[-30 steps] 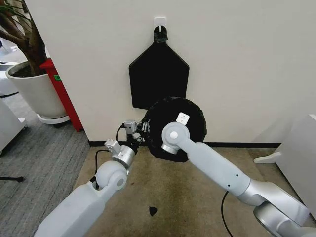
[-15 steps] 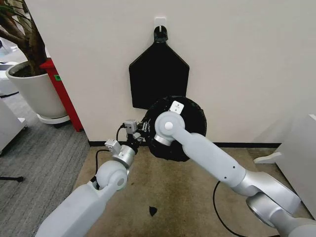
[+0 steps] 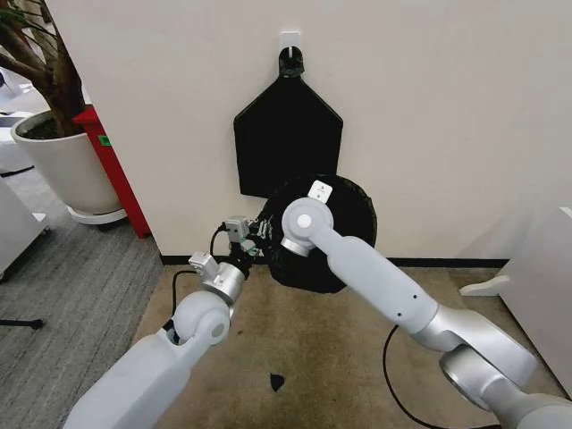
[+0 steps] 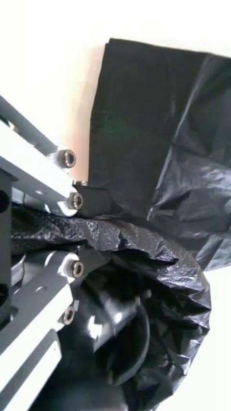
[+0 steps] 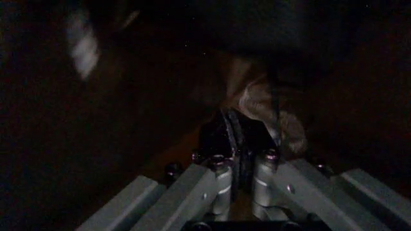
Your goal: Place the garbage bag over the trash bin.
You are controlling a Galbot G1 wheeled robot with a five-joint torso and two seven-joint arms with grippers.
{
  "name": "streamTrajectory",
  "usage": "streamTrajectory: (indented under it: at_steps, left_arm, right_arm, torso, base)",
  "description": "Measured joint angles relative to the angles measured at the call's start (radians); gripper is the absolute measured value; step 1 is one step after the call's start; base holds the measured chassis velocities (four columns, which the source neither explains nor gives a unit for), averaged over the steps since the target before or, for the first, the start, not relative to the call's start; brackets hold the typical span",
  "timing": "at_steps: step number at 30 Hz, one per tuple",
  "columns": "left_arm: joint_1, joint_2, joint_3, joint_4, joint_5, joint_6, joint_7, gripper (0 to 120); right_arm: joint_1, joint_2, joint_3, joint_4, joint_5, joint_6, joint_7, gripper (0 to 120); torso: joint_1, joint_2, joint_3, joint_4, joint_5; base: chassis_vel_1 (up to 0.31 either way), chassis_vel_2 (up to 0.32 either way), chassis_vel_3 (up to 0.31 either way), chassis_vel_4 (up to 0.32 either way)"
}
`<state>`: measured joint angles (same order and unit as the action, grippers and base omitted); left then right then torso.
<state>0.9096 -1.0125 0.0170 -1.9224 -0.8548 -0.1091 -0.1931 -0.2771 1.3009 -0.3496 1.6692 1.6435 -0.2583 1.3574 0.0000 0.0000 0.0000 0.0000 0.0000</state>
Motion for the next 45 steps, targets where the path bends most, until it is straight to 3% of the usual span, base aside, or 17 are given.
streamTrajectory:
  at_steps: [4,15,24,36,45]
  left_arm:
    - [0.003,0.003,-0.007,-0.004,-0.010,0.002,-0.006,4]
    - [0.024,0.019,-0.019,-0.042,-0.041,0.011,-0.027,4]
    - [0.018,0.010,-0.015,-0.032,-0.038,0.011,-0.025,4]
    - [0.009,0.021,-0.039,-0.035,-0.054,0.014,-0.025,4]
    - [0.004,0.015,-0.043,-0.026,-0.064,0.018,-0.029,4]
  right_arm:
    - [-0.011,-0.021,-0.005,0.035,0.018,-0.013,-0.007,0]
    - [-0.066,-0.018,0.055,-0.117,-0.013,-0.065,-0.075,0]
    - [-0.035,-0.015,0.018,-0.008,0.015,-0.035,-0.038,0]
    - [-0.067,0.031,-0.005,-0.078,0.006,-0.030,-0.028,0]
    - [-0.025,0.011,-0.006,-0.002,0.012,-0.027,-0.028,0]
  torso:
    - [0.000,0.000,0.000,-0.0002,0.0000]
    - [0.000,0.000,0.000,-0.0002,0.0001]
    - [0.000,0.000,0.000,0.0000,-0.0002]
    - [0.000,0.000,0.000,-0.0001,0.0001]
    - [0.000,0.000,0.000,0.0000,0.0000]
  base:
    - [0.000,0.000,0.000,0.000]
    - [0.000,0.000,0.000,0.000]
    - [0.000,0.000,0.000,0.000]
    - [0.000,0.000,0.000,0.000]
    - [0.000,0.000,0.000,0.000]
